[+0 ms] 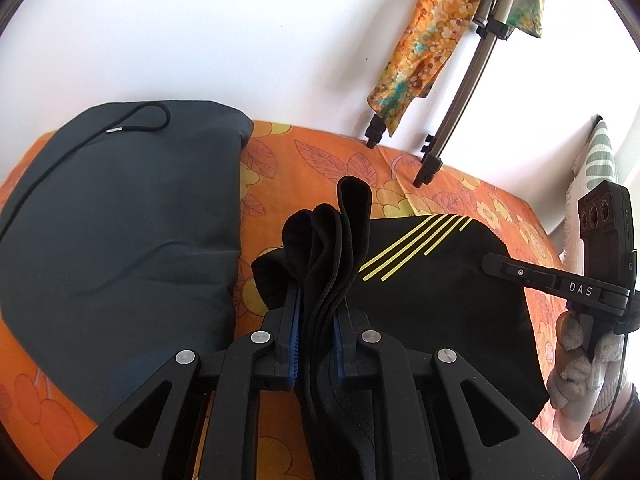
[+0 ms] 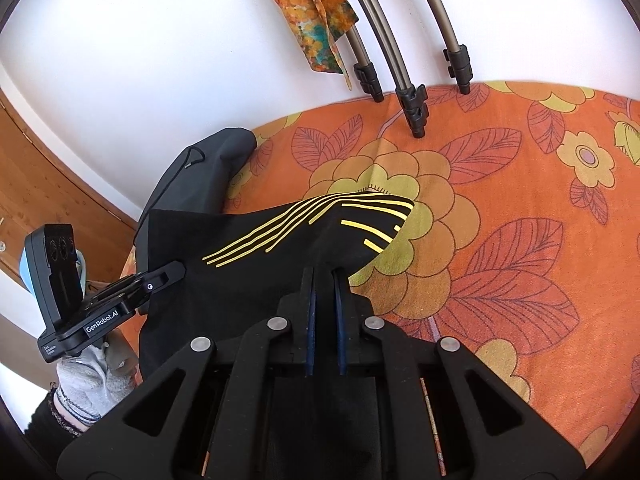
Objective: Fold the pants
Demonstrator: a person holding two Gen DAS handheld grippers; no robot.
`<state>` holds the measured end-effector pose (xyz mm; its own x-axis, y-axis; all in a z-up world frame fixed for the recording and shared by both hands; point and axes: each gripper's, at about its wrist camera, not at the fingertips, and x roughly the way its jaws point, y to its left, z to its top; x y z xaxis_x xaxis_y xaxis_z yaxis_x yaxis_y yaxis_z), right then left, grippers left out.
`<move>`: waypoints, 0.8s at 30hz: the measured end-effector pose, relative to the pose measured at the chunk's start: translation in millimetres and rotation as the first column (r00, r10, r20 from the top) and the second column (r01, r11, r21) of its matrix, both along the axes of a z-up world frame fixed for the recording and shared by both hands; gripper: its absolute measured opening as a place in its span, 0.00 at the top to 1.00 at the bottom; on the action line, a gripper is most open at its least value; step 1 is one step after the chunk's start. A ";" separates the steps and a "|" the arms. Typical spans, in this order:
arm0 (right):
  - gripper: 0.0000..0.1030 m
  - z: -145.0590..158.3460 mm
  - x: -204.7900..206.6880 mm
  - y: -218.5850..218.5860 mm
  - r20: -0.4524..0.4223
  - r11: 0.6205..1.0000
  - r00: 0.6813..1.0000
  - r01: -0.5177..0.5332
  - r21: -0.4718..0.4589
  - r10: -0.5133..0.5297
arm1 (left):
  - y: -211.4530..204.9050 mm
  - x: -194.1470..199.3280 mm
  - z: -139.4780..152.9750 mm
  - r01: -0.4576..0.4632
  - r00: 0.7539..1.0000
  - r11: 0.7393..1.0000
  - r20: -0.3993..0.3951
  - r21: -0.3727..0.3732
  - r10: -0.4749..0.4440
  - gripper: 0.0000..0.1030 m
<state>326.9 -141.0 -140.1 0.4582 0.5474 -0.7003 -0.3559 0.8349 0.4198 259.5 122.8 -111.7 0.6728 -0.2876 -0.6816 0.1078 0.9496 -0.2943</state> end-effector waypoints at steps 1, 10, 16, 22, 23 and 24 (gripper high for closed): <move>0.92 3.9 -3.3 1.0 0.011 1.000 1.000 -0.003 -0.006 0.003 | 0.6 -2.8 3.5 0.002 1.000 1.000 0.009 -0.002 -0.002 0.89; 0.93 53.3 -47.1 13.7 0.146 1.000 0.989 -0.015 -0.027 0.019 | 15.8 -43.7 43.7 0.007 0.993 1.000 0.119 0.005 -0.007 0.89; 0.93 88.4 -75.3 42.7 0.253 0.999 0.967 -0.033 -0.043 0.043 | 41.4 -69.0 71.7 -0.033 0.981 0.999 0.192 -0.010 0.034 0.89; 0.93 119.9 -88.1 88.6 0.323 0.995 0.942 -0.083 -0.056 0.096 | 75.1 -86.5 94.1 -0.092 0.962 0.996 0.257 -0.019 0.094 0.89; 0.93 124.9 -88.3 97.3 0.333 0.994 0.937 -0.090 -0.059 0.104 | 81.9 -88.5 96.8 -0.101 0.959 0.995 0.264 -0.027 0.105 0.89; 0.93 129.5 -88.9 105.9 0.342 0.993 0.933 -0.099 -0.061 0.114 | 87.8 -89.9 99.1 -0.112 0.955 0.993 0.272 -0.033 0.116 0.90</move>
